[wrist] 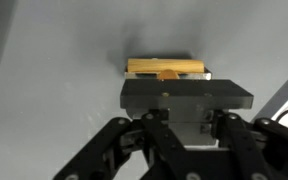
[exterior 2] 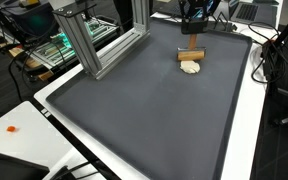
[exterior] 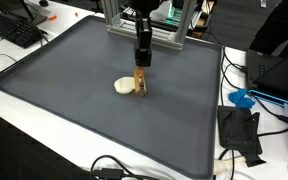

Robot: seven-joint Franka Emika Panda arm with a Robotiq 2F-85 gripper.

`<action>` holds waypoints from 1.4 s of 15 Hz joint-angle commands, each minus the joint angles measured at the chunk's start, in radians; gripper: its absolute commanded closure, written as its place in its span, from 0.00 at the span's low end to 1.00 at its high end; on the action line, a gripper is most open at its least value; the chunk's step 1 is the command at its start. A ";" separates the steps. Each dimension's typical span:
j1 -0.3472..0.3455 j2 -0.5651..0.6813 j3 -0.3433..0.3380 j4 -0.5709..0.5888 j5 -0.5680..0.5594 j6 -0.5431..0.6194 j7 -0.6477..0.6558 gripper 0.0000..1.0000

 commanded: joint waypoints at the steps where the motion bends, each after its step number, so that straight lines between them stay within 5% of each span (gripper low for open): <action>1: 0.007 0.047 -0.006 0.020 -0.001 0.005 0.009 0.78; 11: 0.048 0.063 -0.087 0.039 -0.324 0.024 0.290 0.78; 15: 0.045 0.076 -0.079 0.044 -0.349 0.024 0.309 0.78; 21: 0.009 0.075 -0.022 0.033 -0.220 0.057 0.130 0.78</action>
